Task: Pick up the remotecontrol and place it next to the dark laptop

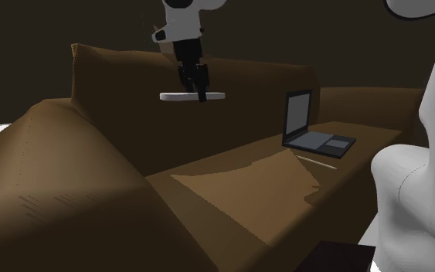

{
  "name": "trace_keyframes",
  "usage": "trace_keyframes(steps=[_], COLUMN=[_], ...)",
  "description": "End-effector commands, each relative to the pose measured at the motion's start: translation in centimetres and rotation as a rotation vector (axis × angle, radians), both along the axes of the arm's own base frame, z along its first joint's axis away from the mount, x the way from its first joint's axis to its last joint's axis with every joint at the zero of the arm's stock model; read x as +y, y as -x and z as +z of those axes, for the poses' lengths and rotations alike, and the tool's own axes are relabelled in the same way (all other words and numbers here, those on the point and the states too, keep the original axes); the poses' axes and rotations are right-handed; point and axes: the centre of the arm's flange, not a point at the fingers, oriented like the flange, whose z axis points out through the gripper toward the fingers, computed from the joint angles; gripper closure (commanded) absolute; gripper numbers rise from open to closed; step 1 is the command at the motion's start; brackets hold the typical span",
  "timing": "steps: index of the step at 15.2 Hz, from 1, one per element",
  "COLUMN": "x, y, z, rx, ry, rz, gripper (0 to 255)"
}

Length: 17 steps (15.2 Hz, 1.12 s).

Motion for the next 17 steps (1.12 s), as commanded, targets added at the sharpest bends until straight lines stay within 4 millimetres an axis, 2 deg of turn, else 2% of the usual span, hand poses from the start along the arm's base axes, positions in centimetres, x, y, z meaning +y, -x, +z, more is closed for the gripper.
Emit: trace_keyframes(steps=[1, 15, 17], x=[0.0, 0.0, -0.7], y=[0.1, 0.1, 2.7], z=[1.0, 8.2, 8.2], rx=[0.0, 0.0, 0.0], ry=[0.0, 0.0, 0.0], rz=[0.0, 0.0, 0.0], gripper=[255, 255, 255])
